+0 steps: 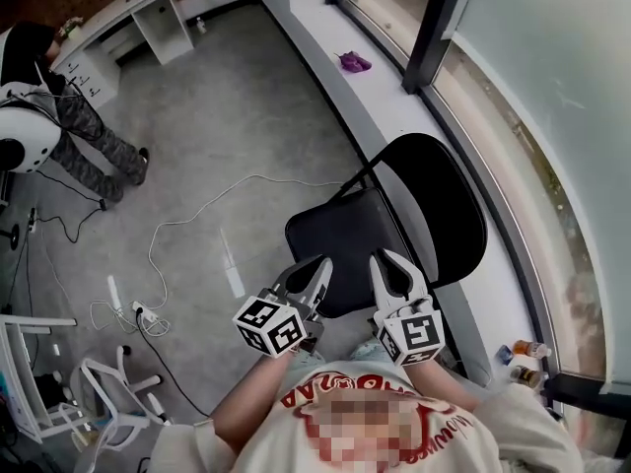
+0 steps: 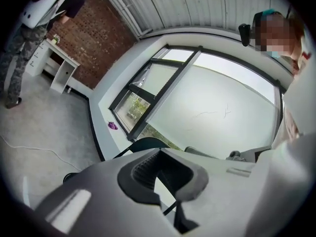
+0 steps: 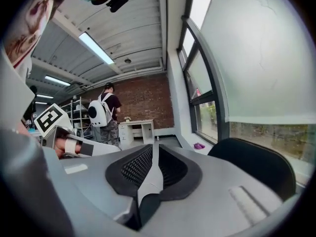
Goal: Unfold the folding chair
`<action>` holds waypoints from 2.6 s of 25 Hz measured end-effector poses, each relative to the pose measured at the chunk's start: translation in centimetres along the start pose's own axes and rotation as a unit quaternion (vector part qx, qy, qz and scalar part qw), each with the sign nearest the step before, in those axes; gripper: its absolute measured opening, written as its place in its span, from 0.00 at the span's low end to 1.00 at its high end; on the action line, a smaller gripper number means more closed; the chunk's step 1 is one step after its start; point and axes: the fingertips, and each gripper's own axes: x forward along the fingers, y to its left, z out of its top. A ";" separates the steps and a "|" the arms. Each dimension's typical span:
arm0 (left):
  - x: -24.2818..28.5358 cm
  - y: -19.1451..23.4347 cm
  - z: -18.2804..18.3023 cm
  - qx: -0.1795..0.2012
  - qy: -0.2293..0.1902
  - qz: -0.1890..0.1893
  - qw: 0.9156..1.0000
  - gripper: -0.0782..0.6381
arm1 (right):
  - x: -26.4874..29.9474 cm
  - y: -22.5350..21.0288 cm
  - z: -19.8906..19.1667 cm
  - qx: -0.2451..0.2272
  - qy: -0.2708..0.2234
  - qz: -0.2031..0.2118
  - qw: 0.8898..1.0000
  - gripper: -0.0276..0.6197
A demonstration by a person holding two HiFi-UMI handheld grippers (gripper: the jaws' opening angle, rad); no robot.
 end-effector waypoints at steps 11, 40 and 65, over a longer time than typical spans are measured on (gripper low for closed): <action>-2.7 -1.4 4.7 0.033 -0.015 -0.033 0.999 0.12 | 1.2 5.5 5.5 -0.033 -0.047 0.022 0.998 0.08; -15.6 -20.7 -8.2 0.071 -0.010 -0.086 0.994 0.12 | -23.5 11.5 1.7 -0.023 -0.100 0.015 0.995 0.08; -44.0 -15.2 -8.5 0.108 -0.013 -0.085 0.990 0.12 | -32.5 34.7 -2.4 0.016 -0.127 -0.061 0.990 0.08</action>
